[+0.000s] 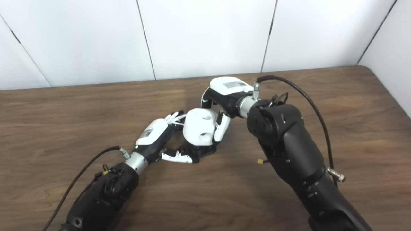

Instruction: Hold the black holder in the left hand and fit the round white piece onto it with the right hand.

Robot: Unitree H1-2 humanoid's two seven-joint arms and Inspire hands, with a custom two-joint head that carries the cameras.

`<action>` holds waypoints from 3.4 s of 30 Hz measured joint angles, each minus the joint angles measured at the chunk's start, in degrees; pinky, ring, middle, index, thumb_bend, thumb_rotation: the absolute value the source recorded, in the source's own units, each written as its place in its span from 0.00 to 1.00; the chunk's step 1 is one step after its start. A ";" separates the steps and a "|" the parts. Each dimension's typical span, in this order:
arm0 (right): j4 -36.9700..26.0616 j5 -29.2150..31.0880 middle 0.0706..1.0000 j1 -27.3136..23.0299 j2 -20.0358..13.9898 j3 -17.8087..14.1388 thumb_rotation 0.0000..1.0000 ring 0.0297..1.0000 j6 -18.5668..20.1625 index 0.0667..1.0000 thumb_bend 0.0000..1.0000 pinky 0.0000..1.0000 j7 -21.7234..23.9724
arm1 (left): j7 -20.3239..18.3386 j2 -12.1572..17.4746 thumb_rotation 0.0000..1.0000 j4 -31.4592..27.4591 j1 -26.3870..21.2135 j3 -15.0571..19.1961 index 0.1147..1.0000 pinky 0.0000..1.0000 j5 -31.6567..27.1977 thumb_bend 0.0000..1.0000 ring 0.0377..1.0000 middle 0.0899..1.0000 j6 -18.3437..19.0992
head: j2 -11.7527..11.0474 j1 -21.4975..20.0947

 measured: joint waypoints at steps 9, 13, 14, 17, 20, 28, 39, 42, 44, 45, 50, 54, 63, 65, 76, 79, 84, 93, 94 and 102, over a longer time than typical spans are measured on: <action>1.50 0.17 0.70 0.00 -0.21 0.56 0.14 0.75 -0.09 0.44 0.53 0.65 -2.14 | -0.05 0.02 0.06 -1.12 0.42 -0.16 0.41 1.00 0.02 0.52 1.00 0.91 1.29 | 0.61 0.35; 1.50 0.13 0.69 0.04 -0.25 1.00 0.14 0.77 -0.13 0.44 0.53 0.70 -2.72 | -0.05 0.03 0.06 -1.49 0.55 -0.28 0.41 1.00 0.03 0.52 1.00 0.91 1.90 | 0.97 0.61; 1.51 0.10 0.69 0.10 -0.27 1.16 0.14 0.78 -0.16 0.44 0.53 0.71 -3.01 | -0.05 0.04 0.06 -1.50 0.54 -0.32 0.41 1.00 0.03 0.52 1.00 0.92 1.92 | 0.97 0.70; 1.51 0.10 0.69 0.14 -0.40 1.60 0.14 0.79 -0.29 0.44 0.53 0.72 -3.52 | -0.05 0.08 0.06 -1.60 0.52 -0.46 0.41 1.00 0.06 0.52 1.00 0.91 2.14 | 1.14 1.05; 1.51 0.09 0.68 0.14 -0.76 2.09 0.14 0.78 -0.86 0.44 0.53 0.72 -3.80 | -0.05 0.08 0.06 -1.70 0.52 -0.51 0.41 1.00 0.07 0.52 1.00 0.91 2.39 | 1.23 1.14; 1.44 0.11 0.69 0.11 -1.66 3.10 0.14 0.76 -2.19 0.44 0.53 0.66 -3.82 | -0.07 0.07 0.06 -1.82 0.48 -0.63 0.41 1.00 0.06 0.52 1.00 0.91 2.66 | 1.76 1.76; -0.86 1.88 0.67 -0.38 -2.42 3.57 0.14 0.76 -3.61 0.44 0.53 0.71 -2.35 | -0.11 0.04 0.06 -1.81 0.37 -0.81 0.41 1.00 0.06 0.52 1.00 0.91 2.79 | 1.85 1.67; -1.04 2.23 0.68 -0.73 -2.36 3.66 0.14 0.76 -3.86 0.44 0.53 0.69 -1.98 | -0.11 0.04 0.06 -1.80 0.33 -0.88 0.41 1.00 0.06 0.52 1.00 0.91 2.82 | 1.93 1.50; -1.32 2.26 0.68 -0.94 -2.33 3.87 0.14 0.75 -3.91 0.44 0.53 0.66 -1.46 | -0.11 0.04 0.06 -1.79 0.30 -0.93 0.41 1.00 0.06 0.52 1.00 0.91 2.85 | 1.85 1.67; -1.62 2.28 0.67 -1.02 -2.28 4.00 0.14 0.74 -3.96 0.44 0.53 0.65 -1.18 | -0.11 0.04 0.06 -1.79 0.29 -0.97 0.41 1.00 0.06 0.52 1.00 0.91 2.85 | 1.85 1.67; -2.03 2.66 0.68 -1.00 -1.31 5.19 0.14 0.72 -4.35 0.44 0.53 0.63 0.00 | -0.11 -0.09 0.06 -1.54 -0.22 -1.67 0.41 1.00 0.08 0.52 1.00 0.91 2.87 | 1.67 1.76; -2.11 2.59 0.68 -1.31 -1.26 5.25 0.14 0.73 -4.49 0.44 0.53 0.62 0.60 | -0.11 -0.11 0.06 -1.37 -0.55 -2.02 0.41 1.00 0.08 0.52 1.00 0.91 2.87 | 1.76 1.93; -2.10 2.19 0.68 -1.58 -1.43 5.36 0.14 0.73 -5.95 0.44 0.53 0.63 1.12 | -0.11 -0.11 0.06 -1.36 -0.64 -2.20 0.41 1.00 0.08 0.52 1.00 0.91 2.92 | 1.93 1.85; -2.10 2.07 0.68 -1.58 -1.43 5.35 0.14 0.74 -6.17 0.44 0.53 0.63 1.16 | -0.11 -0.12 0.06 -1.36 -0.64 -2.20 0.41 1.00 0.07 0.52 1.00 0.91 2.92 | 1.76 1.85; -2.45 0.04 0.97 -1.20 -1.26 5.51 0.28 0.86 -5.81 0.99 0.98 0.65 6.81 | -0.11 -0.09 0.06 -1.36 -0.63 -2.18 0.41 1.00 0.06 0.52 1.00 0.91 2.92 | 1.76 1.41; -2.57 -0.34 0.97 -1.06 -1.21 5.20 0.28 0.85 -5.85 1.00 0.99 0.65 6.96 | -0.11 -0.09 0.06 -1.36 -0.61 -2.18 0.41 1.00 0.06 0.52 1.00 0.91 2.91 | 1.67 1.23; -2.61 -0.36 0.95 -1.04 -1.07 4.54 0.28 0.85 -6.14 1.00 0.98 0.66 6.74 | -0.11 -0.08 0.06 -1.36 -0.60 -2.18 0.41 1.00 0.06 0.52 1.00 0.90 2.91 | 1.76 1.06; -2.61 -1.05 0.92 -0.75 -0.50 3.72 0.28 0.82 -6.41 0.99 0.95 0.64 5.36 | -0.11 -0.01 0.06 -1.37 -0.59 -2.20 0.41 1.00 0.06 0.52 1.00 0.90 2.91 | 1.85 0.88; -2.61 -1.02 0.92 -0.76 -0.39 3.48 0.28 0.81 -6.40 1.00 0.95 0.63 5.31 | -0.12 -0.01 0.06 -1.37 -0.59 -2.20 0.41 1.00 0.06 0.52 1.00 0.90 2.91 | 1.85 0.79; -3.38 3.69 1.00 -4.80 -2.35 0.98 0.23 0.92 -4.24 0.99 1.00 0.70 11.39 | -0.20 0.06 0.06 -1.42 -0.57 -2.18 0.41 1.00 0.04 0.52 1.00 0.91 2.91 | 1.58 0.09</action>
